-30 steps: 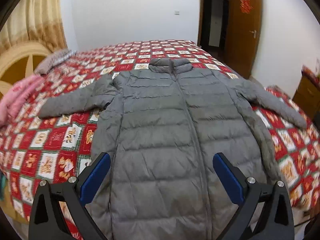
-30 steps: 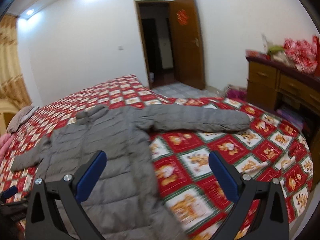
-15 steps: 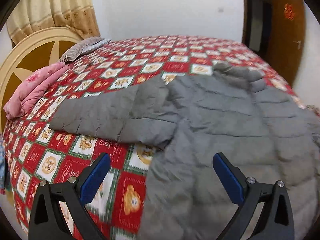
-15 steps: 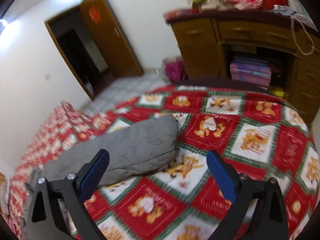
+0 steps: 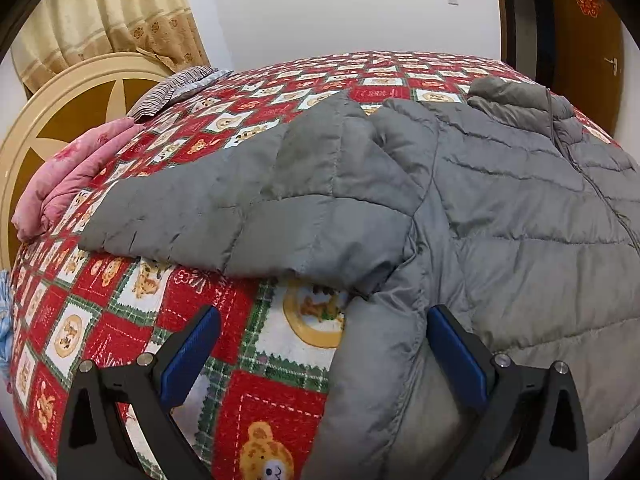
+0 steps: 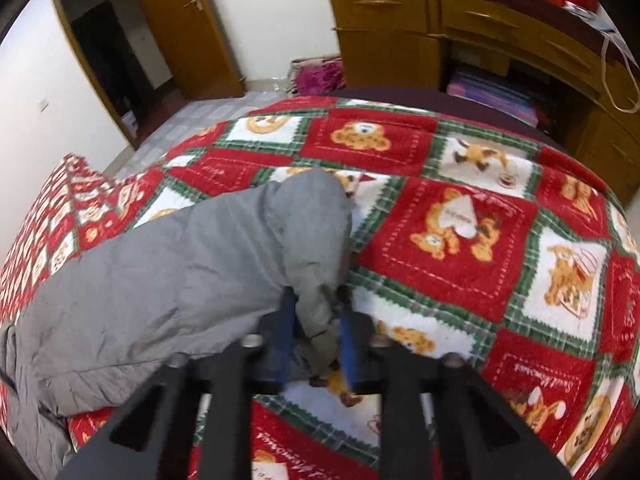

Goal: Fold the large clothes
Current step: 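Grasp the jacket sleeve with the right tool and fold it across the body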

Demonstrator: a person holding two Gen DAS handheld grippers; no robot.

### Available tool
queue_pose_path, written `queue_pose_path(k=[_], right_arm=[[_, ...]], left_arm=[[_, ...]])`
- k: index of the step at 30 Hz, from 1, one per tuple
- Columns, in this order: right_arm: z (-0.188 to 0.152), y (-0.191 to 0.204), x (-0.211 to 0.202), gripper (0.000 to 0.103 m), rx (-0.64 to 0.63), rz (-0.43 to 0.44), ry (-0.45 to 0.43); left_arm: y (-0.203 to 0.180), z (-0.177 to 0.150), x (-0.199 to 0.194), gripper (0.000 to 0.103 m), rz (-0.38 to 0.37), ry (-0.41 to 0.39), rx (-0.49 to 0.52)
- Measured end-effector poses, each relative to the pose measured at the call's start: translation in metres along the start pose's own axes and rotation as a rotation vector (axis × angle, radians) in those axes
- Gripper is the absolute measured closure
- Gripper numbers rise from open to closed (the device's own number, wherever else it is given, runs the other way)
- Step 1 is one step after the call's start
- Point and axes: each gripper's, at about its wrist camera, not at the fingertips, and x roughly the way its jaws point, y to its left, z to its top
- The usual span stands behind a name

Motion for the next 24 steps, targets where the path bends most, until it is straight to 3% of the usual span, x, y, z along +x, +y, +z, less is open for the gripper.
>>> queue_pose_path(k=[4,7,10,14,19,24], right_arm=[[0.004,0.019,-0.031,0.089,-0.087,-0.024,-0.095],[0.006,0.042,-0.07,0.089,-0.161,-0.003,-0.195],[0.0,0.076,-0.107,0.089,-0.262,0.053,-0.263],[-0.019,0.139,-0.155,0.09,-0.412,0.175,-0.314],[-0.067,0.233,-0.185,0.09,-0.601,0.329,-0.314],[-0.139,0.315,-0.181,0.09,-0.734,0.476,-0.226]], left_arm=[[0.0,-0.003,0.0,0.001,-0.01,0.001,-0.011],[0.01,-0.005,0.005,0.001,-0.078,0.023,-0.067],[0.023,-0.008,0.008,0.001,-0.149,0.036,-0.135],[0.016,-0.008,0.005,0.001,-0.129,0.028,-0.116],[0.019,-0.011,0.004,0.001,-0.143,0.014,-0.128],[0.021,-0.012,0.004,0.001,-0.155,-0.003,-0.136]])
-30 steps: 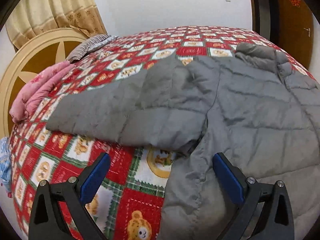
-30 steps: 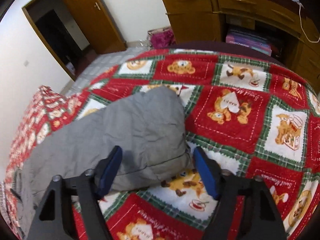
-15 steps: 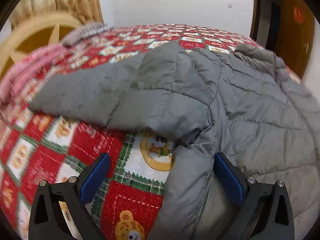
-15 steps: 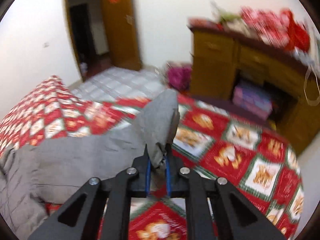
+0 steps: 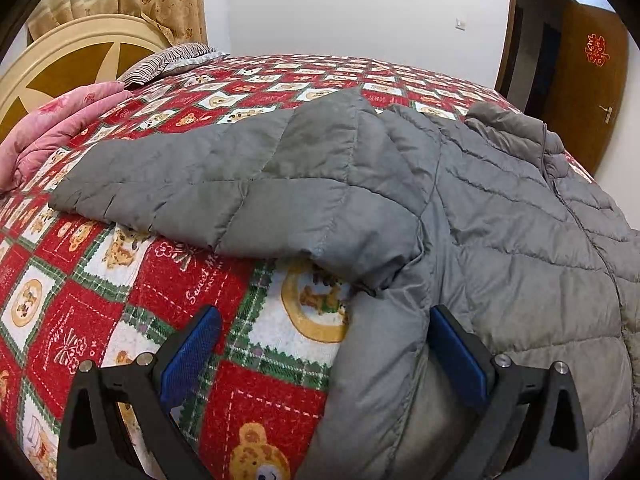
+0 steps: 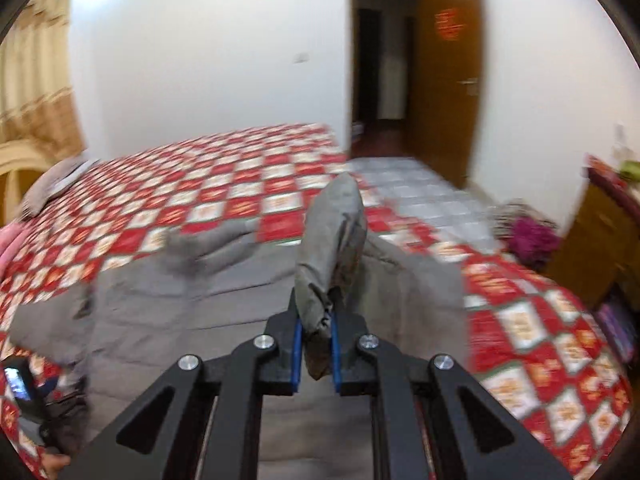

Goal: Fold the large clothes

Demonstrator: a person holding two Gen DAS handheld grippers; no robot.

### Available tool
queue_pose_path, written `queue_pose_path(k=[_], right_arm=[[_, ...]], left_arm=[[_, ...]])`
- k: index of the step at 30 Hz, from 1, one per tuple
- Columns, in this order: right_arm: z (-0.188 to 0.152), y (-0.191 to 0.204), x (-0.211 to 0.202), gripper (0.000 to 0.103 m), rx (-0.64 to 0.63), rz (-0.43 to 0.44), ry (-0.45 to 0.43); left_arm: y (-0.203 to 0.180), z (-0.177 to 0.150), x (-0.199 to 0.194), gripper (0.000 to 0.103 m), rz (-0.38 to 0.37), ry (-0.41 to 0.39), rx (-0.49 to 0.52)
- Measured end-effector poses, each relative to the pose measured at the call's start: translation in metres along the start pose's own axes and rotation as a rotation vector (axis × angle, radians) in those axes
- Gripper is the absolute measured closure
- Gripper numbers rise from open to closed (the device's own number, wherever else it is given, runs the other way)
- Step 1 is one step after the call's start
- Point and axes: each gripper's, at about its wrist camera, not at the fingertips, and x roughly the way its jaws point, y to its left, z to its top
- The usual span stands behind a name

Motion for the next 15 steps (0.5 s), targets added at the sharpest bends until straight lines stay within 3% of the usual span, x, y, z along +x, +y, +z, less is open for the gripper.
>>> queue_pose_path(k=[5,10,15], right_arm=[[-0.025,0.082,0.043,0.09,-0.036,0.159,0.065],[-0.046,0.145,0.071,0.09,-0.094,0.215,0.113],[-0.061,0.169,0.09,0.09,-0.085,0.284,0.18]], left_arm=[[0.0,-0.001,0.0,0.001,-0.004,-0.011,-0.001],[0.002,-0.001,0.0,0.001,-0.014,-0.018,-0.006],[0.004,-0.002,0.0,0.001,-0.023,-0.027,-0.01]])
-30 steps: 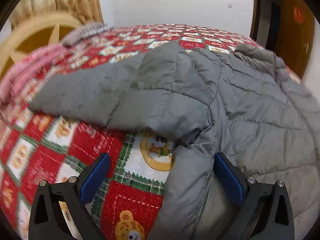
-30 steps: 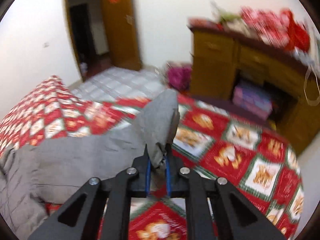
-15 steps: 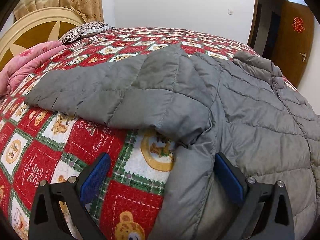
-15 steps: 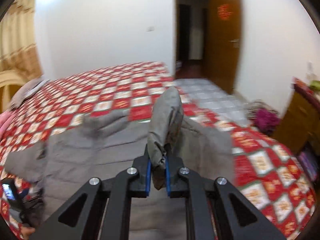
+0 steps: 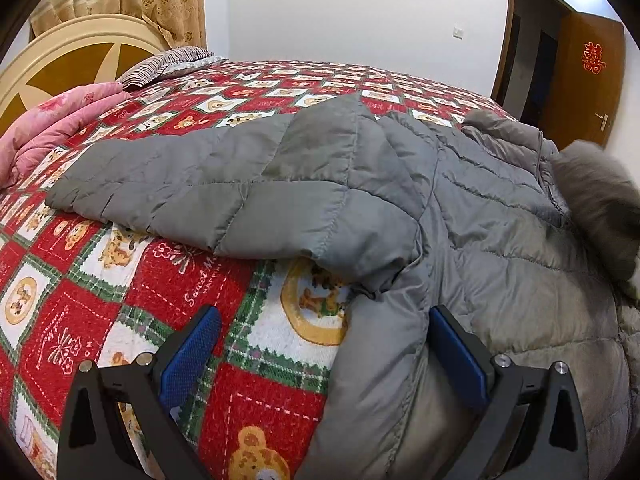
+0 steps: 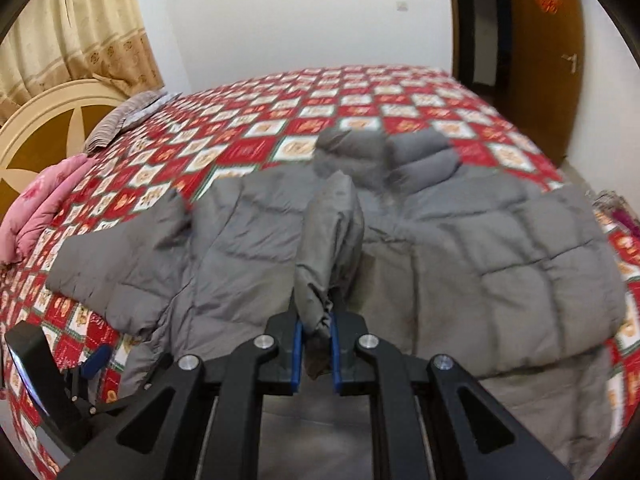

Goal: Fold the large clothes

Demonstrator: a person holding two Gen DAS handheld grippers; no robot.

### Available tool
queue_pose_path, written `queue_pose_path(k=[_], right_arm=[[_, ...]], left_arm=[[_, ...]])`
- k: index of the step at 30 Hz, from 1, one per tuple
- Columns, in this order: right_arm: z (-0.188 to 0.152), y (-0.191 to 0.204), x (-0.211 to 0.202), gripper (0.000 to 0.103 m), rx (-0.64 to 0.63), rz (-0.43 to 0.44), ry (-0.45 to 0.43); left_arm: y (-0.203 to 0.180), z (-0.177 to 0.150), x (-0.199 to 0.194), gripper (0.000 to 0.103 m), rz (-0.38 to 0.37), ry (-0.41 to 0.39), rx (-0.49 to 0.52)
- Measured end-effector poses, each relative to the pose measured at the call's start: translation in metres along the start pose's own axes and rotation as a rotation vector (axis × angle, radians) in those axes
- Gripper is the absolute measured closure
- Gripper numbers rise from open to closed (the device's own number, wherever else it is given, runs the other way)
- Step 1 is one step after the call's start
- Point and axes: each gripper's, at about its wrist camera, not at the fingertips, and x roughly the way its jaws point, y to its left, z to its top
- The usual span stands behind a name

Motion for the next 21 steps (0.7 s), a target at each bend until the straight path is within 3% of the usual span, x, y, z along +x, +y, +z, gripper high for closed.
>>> queue_pose_path(k=[7,9,12,14,16,19,21], right_arm=[[0.0,0.024,0.03,0.09,0.038,0.19,0.062],[0.0,0.029,0.041,0.088,0.051,0.298,0.087],[0.0,0.03,0.046,0.066,0.096,0.413,0.105],[0.002,0.023,0.033,0.038,0.141,0.456,0.058],[0.007,0.014,0.012,0.027,0.153,0.452,-0.008],[0.017,-0.013,-0.022,0.027,0.16,0.422,-0.093],[0.022,-0.032,-0.036,0.032,0.134,0.269,-0.13]], left_arm=[[0.0,0.0,0.001,0.001,-0.003,-0.008,-0.001],[0.0,0.0,0.001,0.001,-0.006,-0.013,-0.002],[0.0,-0.001,0.001,0.001,-0.008,-0.015,-0.003],[-0.001,-0.001,0.001,0.001,-0.009,-0.016,-0.002],[-0.001,-0.001,0.001,0.001,-0.008,-0.016,-0.002],[-0.001,-0.001,0.001,0.001,-0.008,-0.015,-0.002],[-0.001,-0.001,0.001,0.001,-0.007,-0.014,-0.001]])
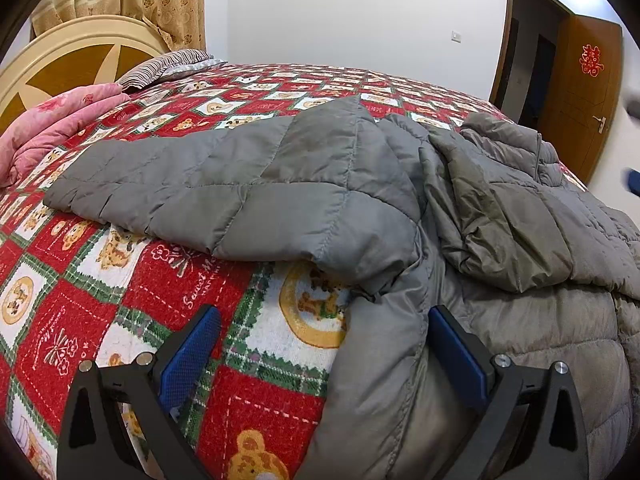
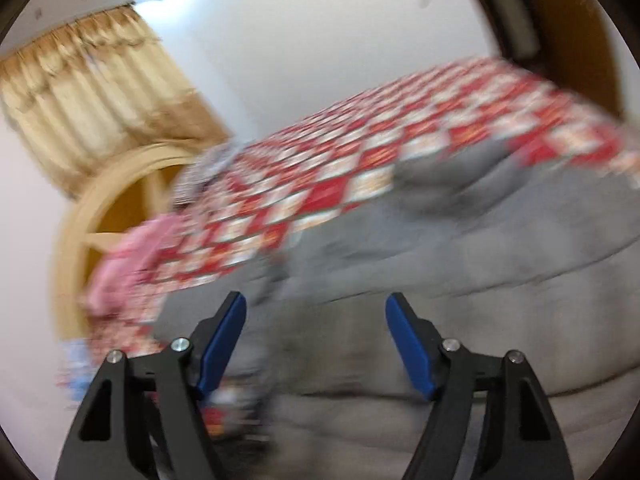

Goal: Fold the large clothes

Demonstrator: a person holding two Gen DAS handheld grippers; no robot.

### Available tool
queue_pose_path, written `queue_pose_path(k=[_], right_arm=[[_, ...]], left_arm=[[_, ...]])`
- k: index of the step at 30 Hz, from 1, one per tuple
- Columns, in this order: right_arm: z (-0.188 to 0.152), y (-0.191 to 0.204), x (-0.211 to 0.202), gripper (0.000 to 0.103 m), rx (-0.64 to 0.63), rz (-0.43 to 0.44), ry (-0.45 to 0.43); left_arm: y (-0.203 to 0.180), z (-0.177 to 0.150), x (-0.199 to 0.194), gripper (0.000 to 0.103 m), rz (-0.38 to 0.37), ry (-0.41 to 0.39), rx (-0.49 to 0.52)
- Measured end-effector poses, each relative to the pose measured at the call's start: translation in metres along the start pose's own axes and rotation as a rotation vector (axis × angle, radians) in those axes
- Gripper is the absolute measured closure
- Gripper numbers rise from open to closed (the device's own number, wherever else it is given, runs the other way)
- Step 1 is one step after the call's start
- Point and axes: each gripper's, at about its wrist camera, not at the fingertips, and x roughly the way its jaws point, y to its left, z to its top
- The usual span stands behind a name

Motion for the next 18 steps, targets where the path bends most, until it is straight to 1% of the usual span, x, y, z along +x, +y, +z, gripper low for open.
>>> queue_pose_path(k=[1,2,3,5,7,8,9,11,12,13,15,16,17,18], right_arm=[[0.004,-0.01,-0.009,0.04,-0.028,-0.116,-0.024],[0.007,-0.024,-0.017,0.047,-0.046,-0.233,-0.044],[0.01,-0.044,-0.025,0.048,-0.043,-0.338,-0.057],[0.01,-0.083,-0.033,0.051,-0.003,-0.478,-0.07],[0.006,-0.123,-0.036,0.051,0.055,-0.583,-0.065],[0.002,-0.143,-0.034,0.051,0.096,-0.616,-0.045],[-0.003,-0.157,-0.031,0.051,0.129,-0.626,-0.015],[-0.024,-0.194,-0.015,0.05,0.253,-0.62,0.079],[-0.03,-0.203,-0.02,0.05,0.28,-0.596,0.042],[-0.031,-0.202,-0.023,0.05,0.282,-0.588,0.014],[-0.029,-0.196,-0.019,0.047,0.258,-0.598,0.02],[-0.029,-0.193,-0.017,0.044,0.249,-0.602,0.019],[-0.029,-0.19,-0.015,0.043,0.239,-0.606,0.016],[-0.029,-0.188,-0.012,0.042,0.236,-0.606,0.013]], left_arm=[[0.0,0.0,0.0,0.001,0.001,0.001,0.0],[0.0,0.0,0.001,0.001,0.002,0.002,0.001],[0.0,0.001,0.001,0.001,0.004,0.003,0.002],[-0.001,0.001,0.001,0.001,0.008,0.007,0.005],[-0.003,0.002,0.002,0.001,0.017,0.015,0.011],[-0.004,0.002,0.003,0.001,0.024,0.022,0.015],[-0.004,0.003,0.003,0.001,0.031,0.029,0.019],[-0.007,0.005,0.004,0.001,0.049,0.045,0.028],[-0.007,0.006,0.004,0.001,0.054,0.055,0.032],[-0.008,0.008,0.004,0.001,0.058,0.072,0.036],[-0.01,0.017,0.0,0.001,0.074,0.122,0.043],[-0.013,0.022,-0.005,0.001,0.075,0.117,0.048],[-0.017,0.03,-0.015,0.001,0.076,0.085,0.049],[-0.024,0.04,-0.026,0.001,0.08,0.035,0.048]])
